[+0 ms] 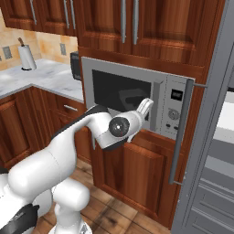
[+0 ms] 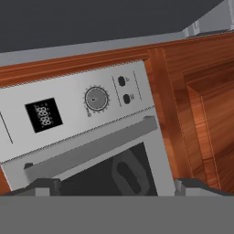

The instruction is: Place the tupperware containing the steak and eggplant meal in the microwave. Close the microwave door and press the start button to reheat the meal.

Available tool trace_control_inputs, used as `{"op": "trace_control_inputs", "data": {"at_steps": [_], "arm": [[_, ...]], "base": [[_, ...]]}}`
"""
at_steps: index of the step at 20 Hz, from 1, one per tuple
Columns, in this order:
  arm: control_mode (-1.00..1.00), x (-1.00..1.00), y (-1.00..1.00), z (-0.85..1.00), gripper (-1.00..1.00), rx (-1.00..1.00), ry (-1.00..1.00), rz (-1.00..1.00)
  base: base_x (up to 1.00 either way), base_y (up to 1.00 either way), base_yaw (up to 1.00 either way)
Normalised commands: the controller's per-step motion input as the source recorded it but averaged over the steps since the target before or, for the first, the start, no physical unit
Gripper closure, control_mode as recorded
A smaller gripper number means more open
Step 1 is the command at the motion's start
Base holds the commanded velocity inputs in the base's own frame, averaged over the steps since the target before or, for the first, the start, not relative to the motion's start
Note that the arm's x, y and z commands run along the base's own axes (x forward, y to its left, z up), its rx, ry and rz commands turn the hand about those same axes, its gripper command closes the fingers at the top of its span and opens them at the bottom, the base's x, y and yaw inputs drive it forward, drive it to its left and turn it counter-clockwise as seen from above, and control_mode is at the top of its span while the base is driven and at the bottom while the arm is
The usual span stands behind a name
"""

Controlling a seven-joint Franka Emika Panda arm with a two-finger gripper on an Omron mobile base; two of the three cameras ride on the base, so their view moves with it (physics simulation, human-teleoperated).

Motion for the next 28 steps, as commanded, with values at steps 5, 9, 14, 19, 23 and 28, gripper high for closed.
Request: {"op": "trace_control_inputs", "data": {"at_steps": [5,9,14,19,23,28], "arm": [[-1.0,0.0,-0.37,-0.22,-1.0,-0.02,0.0,0.0],[-1.0,0.0,-0.29,-0.11,-1.0,-0.08,0.01,0.0],[-1.0,0.0,-0.04,-0.04,-1.0,-0.05,0.0,0.0],[-1.0,0.0,0.0,0.0,-1.0,-0.02,0.0,0.0],[-1.0,0.0,0.0,0.0,-1.0,0.0,0.03,0.02],[-1.0,0.0,0.0,-0.03,1.0,0.0,0.08,0.02]], "base": [[0.0,0.0,0.0],[0.0,0.0,0.0],[0.0,0.0,0.0],[0.0,0.0,0.0],[0.0,0.0,0.0],[0.0,0.0,0.0]]}}
